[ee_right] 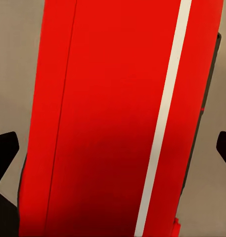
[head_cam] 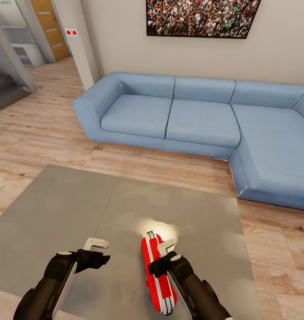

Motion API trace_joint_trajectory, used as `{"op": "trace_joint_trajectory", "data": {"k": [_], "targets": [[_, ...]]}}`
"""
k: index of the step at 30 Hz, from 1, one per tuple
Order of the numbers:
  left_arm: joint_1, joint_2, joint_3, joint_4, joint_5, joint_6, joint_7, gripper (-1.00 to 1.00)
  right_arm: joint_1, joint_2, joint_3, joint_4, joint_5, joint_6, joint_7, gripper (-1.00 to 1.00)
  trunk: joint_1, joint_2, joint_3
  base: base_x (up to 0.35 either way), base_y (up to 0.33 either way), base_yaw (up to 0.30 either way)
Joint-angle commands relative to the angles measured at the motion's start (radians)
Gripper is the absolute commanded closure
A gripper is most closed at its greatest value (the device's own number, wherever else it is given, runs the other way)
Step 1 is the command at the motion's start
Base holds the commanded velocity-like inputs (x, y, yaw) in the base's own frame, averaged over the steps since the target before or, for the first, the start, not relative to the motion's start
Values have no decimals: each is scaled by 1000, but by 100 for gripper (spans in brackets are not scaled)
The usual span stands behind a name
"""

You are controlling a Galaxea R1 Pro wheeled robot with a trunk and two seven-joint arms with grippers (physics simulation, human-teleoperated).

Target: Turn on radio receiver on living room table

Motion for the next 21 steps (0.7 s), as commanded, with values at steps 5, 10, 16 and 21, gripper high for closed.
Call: {"op": "trace_joint_trajectory", "data": {"k": [5,10,16,21], "targets": [[0,0,0,0,0,0,0,-100,0,0,0,1,-2,-1,0,-100,0,0,0,0,0,0],[0,0,0,0,-1,0,0,-100,0,0,0,4,-3,-1,0,-100,0,0,0,0,0,0],[0,0,0,0,-1,0,0,-100,0,0,0,5,-3,-2,-1,-100,0,0,0,0,0,0],[0,0,0,0,-1,0,0,-100,0,0,0,7,-3,-2,-1,-100,0,0,0,0,0,0]]}}
